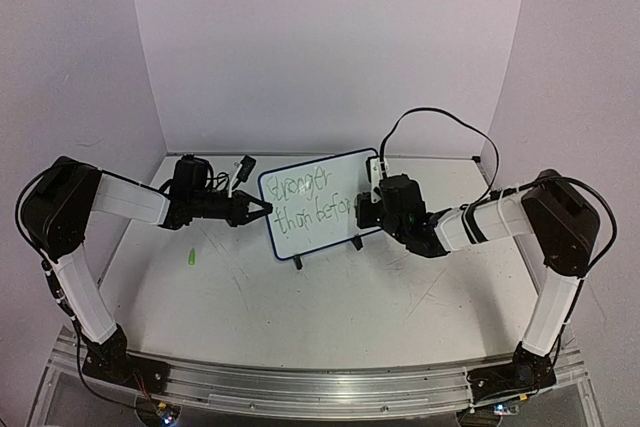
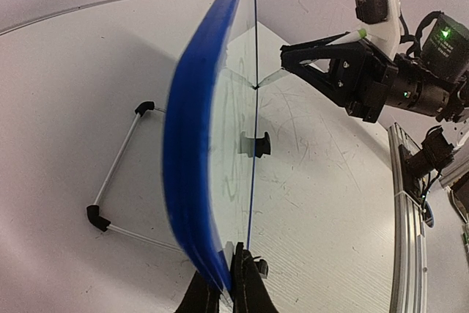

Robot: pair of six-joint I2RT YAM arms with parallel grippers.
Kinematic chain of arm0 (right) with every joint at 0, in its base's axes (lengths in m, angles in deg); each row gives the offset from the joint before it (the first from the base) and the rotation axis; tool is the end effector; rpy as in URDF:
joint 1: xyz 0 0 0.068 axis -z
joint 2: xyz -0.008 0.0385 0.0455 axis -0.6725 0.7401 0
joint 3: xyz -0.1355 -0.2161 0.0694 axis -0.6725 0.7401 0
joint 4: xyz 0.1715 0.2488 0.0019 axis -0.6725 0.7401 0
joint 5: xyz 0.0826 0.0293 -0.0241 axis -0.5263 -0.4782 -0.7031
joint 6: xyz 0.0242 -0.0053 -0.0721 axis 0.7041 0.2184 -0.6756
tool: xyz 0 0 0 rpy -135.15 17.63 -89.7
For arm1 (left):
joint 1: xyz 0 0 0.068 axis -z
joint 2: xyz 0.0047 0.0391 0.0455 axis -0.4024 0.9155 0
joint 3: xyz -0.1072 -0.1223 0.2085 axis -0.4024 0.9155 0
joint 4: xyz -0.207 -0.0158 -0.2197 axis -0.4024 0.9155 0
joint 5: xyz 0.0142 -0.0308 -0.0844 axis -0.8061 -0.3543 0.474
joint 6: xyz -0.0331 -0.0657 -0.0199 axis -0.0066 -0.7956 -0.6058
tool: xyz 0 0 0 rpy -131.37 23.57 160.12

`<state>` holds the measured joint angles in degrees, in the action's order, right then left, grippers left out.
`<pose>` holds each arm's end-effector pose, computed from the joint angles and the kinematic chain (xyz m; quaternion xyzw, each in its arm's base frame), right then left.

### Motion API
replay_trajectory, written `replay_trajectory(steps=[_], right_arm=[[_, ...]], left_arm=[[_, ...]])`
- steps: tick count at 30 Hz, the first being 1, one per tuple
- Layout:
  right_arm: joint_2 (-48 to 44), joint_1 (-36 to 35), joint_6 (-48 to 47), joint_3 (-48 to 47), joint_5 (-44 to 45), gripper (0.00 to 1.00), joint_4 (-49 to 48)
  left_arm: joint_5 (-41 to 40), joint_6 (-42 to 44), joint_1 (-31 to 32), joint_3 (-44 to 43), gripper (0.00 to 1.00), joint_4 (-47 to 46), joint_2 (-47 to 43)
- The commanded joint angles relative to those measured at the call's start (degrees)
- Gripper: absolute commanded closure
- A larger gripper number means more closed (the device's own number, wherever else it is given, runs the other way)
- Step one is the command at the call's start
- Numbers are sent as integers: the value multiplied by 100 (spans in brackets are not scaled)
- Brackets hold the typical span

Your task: Write a sentence on the whiteboard

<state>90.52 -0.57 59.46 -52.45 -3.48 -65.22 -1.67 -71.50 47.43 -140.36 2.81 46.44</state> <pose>0.3442 0.2966 0.1360 -0.1466 0.7933 0.1721 0.5653 0.3560 -0.2060 0.1289 0.3260 0.7455 -0.4340 0.3868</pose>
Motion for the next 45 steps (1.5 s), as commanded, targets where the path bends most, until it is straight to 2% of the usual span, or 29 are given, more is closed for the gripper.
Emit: replay_trajectory(steps=[1,17,27,36,45], right_arm=[[237,90,-60,2,167,100,148],[111,292,-274,2,470,100,136],[-867,293,-276,457,-211,100,-83],[-453,326,-191,221,-275,100,-118],[-89,348,-268,-5,97,100,-116]], left_arm=[[-821,713,-65,-49,100,374,77],[-836,731,-66,-31,100,374,103],[-835,737,-66,-65,100,381,129],[-845,739,-65,-41,100,391,102],[-804,765,-67,-48,100,391,116]])
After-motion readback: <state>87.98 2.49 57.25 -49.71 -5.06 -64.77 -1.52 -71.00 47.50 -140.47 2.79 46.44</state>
